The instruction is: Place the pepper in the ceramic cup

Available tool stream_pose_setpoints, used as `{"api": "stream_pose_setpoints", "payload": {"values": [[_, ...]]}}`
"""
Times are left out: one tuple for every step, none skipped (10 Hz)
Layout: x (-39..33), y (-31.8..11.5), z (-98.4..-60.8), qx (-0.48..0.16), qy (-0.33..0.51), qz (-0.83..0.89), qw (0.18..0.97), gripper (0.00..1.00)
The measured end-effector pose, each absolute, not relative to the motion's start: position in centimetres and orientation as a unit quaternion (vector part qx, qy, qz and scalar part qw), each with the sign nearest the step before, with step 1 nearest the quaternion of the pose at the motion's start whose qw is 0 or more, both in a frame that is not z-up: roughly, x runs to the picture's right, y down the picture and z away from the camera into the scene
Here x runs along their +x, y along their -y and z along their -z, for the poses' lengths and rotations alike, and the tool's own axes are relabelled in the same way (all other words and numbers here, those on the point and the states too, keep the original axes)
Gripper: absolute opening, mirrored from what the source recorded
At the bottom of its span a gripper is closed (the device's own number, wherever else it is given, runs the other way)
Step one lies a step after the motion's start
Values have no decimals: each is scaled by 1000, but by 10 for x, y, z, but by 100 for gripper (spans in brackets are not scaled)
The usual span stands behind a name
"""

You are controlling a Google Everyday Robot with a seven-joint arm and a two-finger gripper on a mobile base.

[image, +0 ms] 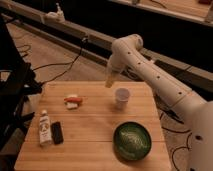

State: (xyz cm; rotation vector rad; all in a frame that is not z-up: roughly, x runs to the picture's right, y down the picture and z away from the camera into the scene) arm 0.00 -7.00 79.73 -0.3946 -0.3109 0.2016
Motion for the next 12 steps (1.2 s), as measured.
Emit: {"api": "stream_pose_setpoints", "payload": {"values": [[-32,67,-796,-201,185,-98,957,77],[-38,67,-795,-201,192,-98,955,77],[-36,67,-795,-201,191,-99,956,77],[-35,67,-795,-201,191,-99,956,77],[-38,67,-795,-201,192,-97,956,77],[-37,65,-796,-203,192,-99,955,77],[-36,55,-805,-213,192,-109,952,77],[-43,45,-815,-221,198,-121,947,77],[-50,35,-826,-228,201,-131,944,77],[-60,28,-835,-232,207,-139,940,77],[-66,21,-846,-234,210,-148,938,77],[-75,16,-855,-236,217,-157,934,77]]}}
